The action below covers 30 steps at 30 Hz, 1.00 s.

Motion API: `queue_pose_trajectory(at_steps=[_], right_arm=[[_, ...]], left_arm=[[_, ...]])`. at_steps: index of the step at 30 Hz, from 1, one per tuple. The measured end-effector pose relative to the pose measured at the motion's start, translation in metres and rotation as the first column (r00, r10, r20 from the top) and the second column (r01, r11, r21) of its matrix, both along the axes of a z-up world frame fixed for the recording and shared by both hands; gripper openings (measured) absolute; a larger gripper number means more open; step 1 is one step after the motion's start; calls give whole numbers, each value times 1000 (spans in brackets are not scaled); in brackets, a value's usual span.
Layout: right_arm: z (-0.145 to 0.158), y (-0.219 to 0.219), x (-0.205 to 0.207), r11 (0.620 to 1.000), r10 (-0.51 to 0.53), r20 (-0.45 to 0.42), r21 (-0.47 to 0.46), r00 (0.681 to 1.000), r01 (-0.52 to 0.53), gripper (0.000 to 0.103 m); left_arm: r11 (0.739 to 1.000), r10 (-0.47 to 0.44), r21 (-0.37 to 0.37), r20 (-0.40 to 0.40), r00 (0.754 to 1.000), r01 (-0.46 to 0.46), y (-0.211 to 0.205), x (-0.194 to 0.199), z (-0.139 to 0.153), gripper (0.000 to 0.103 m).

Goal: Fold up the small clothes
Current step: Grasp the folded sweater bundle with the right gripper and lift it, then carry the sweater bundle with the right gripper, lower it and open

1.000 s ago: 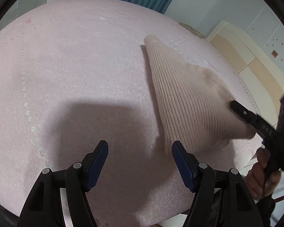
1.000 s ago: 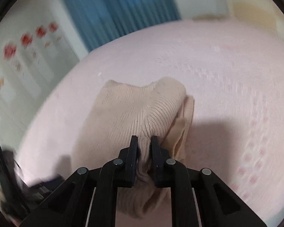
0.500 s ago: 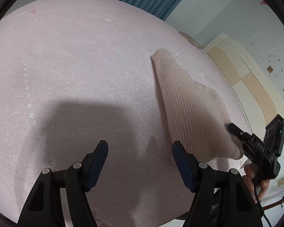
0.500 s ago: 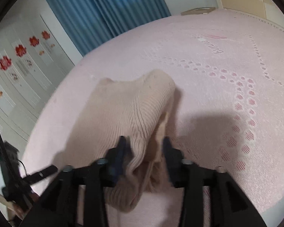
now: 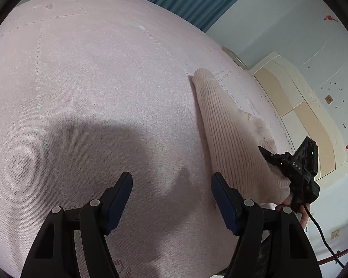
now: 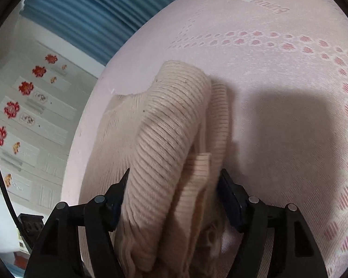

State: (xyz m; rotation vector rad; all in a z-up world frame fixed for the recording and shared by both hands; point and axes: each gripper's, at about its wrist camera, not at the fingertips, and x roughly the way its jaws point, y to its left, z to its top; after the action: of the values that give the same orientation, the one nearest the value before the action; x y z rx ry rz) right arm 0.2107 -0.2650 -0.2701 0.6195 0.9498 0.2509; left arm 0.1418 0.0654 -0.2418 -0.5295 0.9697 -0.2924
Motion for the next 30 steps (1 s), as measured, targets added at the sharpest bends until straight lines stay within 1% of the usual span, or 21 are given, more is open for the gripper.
queue_pose_trajectory(at_steps=[1, 2, 3, 4, 5, 6, 8, 11, 14, 17, 19, 22, 24, 27, 30], right_arm=[[0, 3, 1, 1000, 15, -1, -4, 1000, -15, 66], [-1, 6, 3, 999, 48, -6, 5, 999, -48, 58], [-2, 9, 3, 998, 67, -5, 14, 998, -67, 53], [-1, 8, 6, 997, 66, 1, 36, 998, -66, 46], [1, 5, 4, 996, 57, -2, 68, 998, -56, 43], [2, 4, 2, 995, 51, -4, 84, 999, -50, 42], [15, 4, -8, 995, 36, 23, 97, 999, -38, 39], [45, 12, -26, 993, 23, 85, 112, 996, -32, 38], [80, 19, -41, 997, -10, 123, 78, 992, 0, 38], [116, 23, -47, 999, -51, 121, 11, 991, 50, 38], [137, 30, -50, 993, -86, 115, -66, 990, 94, 38], [165, 46, -49, 976, -108, 136, -174, 985, 131, 38], [177, 57, -45, 969, -112, 141, -203, 984, 140, 38], [183, 80, -29, 973, -103, 133, -193, 986, 127, 38], [178, 108, -13, 984, -71, 113, -152, 991, 88, 38]], left_arm=[[1000, 2, -1, 0, 1000, -2, 2, 0, -1, 68], [1000, 4, -3, 0, 1000, -4, 3, 0, -2, 68], [1000, 8, -7, 1, 1000, -8, 5, -1, -3, 68], [1000, 13, -13, 4, 1000, -13, 6, -2, -4, 68], [1000, 17, -19, 8, 1000, -17, 8, -3, -4, 68], [999, 21, -25, 13, 1000, -21, 10, -4, -5, 68], [999, 34, -34, 15, 999, -33, 16, -5, -7, 68], [997, 53, -58, 19, 998, -52, 27, -7, -8, 68], [995, 74, -73, 37, 997, -71, 38, -9, -5, 68], [994, 95, -67, 57, 994, -91, 46, -10, 0, 68], [993, 105, -63, 79, 991, -100, 50, -11, 4, 68], [992, 115, -69, 98, 989, -108, 55, -11, 7, 68], [989, 127, -89, 100, 987, -119, 61, -11, 8, 68], [980, 163, -132, 88, 983, -151, 72, -13, 6, 68], [970, 231, -106, 100, 968, -221, 83, -13, 8, 68]])
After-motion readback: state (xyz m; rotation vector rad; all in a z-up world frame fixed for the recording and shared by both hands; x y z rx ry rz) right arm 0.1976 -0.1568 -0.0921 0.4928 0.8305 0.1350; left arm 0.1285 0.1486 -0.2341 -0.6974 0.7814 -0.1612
